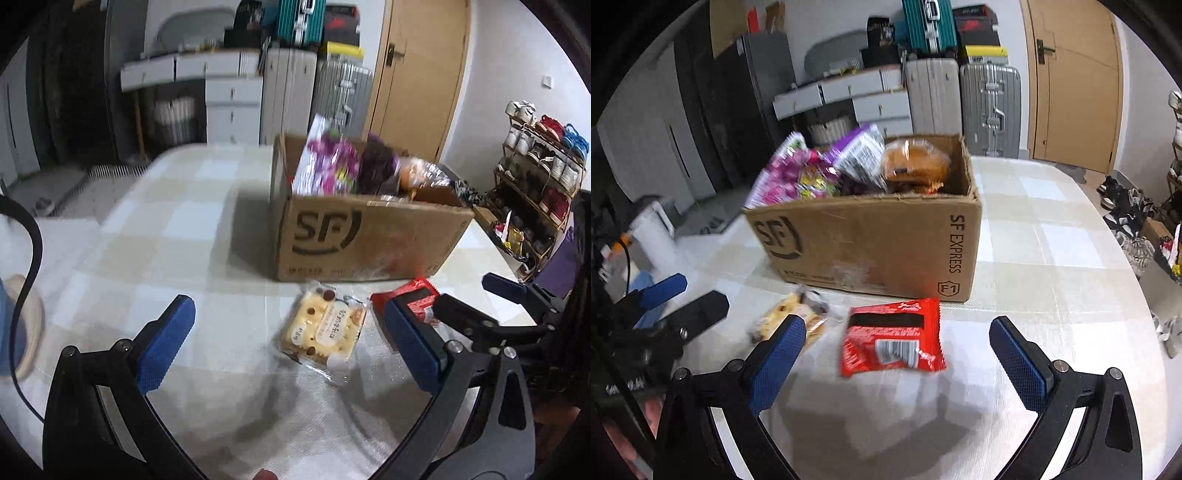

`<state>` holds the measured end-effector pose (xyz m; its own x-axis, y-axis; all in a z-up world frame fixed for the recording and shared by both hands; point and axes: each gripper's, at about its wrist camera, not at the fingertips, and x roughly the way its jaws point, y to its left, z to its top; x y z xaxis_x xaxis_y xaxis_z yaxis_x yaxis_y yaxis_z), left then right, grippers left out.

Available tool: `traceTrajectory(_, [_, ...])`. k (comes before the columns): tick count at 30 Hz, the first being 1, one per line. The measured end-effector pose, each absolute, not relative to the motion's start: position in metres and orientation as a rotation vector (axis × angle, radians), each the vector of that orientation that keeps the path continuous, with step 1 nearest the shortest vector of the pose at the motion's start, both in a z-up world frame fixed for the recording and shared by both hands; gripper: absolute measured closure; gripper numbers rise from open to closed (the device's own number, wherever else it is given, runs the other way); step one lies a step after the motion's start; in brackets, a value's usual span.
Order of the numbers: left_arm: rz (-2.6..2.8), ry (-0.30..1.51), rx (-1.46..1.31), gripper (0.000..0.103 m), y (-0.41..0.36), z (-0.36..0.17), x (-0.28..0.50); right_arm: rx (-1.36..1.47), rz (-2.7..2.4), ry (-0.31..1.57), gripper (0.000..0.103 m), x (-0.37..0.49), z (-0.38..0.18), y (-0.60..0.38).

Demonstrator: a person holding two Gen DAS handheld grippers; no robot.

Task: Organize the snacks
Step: 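Grasp the square cake pack with the left gripper while the right gripper grasps the red pack, then carry the cake pack and red pack over the box with both grippers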

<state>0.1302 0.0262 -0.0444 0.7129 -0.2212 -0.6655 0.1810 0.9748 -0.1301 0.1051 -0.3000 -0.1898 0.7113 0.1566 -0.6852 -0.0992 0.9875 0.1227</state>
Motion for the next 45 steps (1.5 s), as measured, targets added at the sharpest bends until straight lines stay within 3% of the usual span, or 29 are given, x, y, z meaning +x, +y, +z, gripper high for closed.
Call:
traceTrajectory(5, [-0.235, 0.777, -0.099, 0.001, 0.030, -0.052, 0.149, 0.064, 0.151, 0.895, 0.002, 0.136, -0.214, -0.292])
traceTrajectory(7, [-0.231, 0.779, -0.120, 0.001, 0.035, -0.054, 0.151, 0.044, 0.144, 0.939, 0.010, 0.145, -0.225, -0.289])
traceTrajectory(8, [-0.232, 0.782, -0.124, 0.001, 0.037, -0.054, 0.153, 0.043, 0.148, 0.961, 0.024, 0.150, -0.230, -0.288])
traceTrajectory(15, [-0.235, 0.834, -0.074, 0.001, 0.031, -0.071, 0.160, -0.057, 0.155, 0.964, 0.051, 0.156, -0.235, -0.270])
traceTrajectory(31, [-0.242, 0.937, -0.002, 0.001, 0.000, -0.101, 0.182, 0.167, 0.194, 0.883, 0.053, 0.081, -0.191, -0.325])
traceTrajectory(35, [-0.198, 1.039, 0.088, 0.003, -0.012, -0.119, 0.194, 0.184, 0.209, 0.871, 0.053, 0.064, -0.189, -0.323])
traceTrajectory(43, [-0.236, 1.025, 0.041, 0.044, -0.011, -0.110, 0.194, 0.196, 0.237, 0.881, 0.053, 0.054, -0.197, -0.322])
traceTrajectory(45, [-0.244, 1.024, 0.058, 0.046, -0.011, -0.110, 0.191, 0.197, 0.236, 0.879, 0.053, 0.053, -0.198, -0.323])
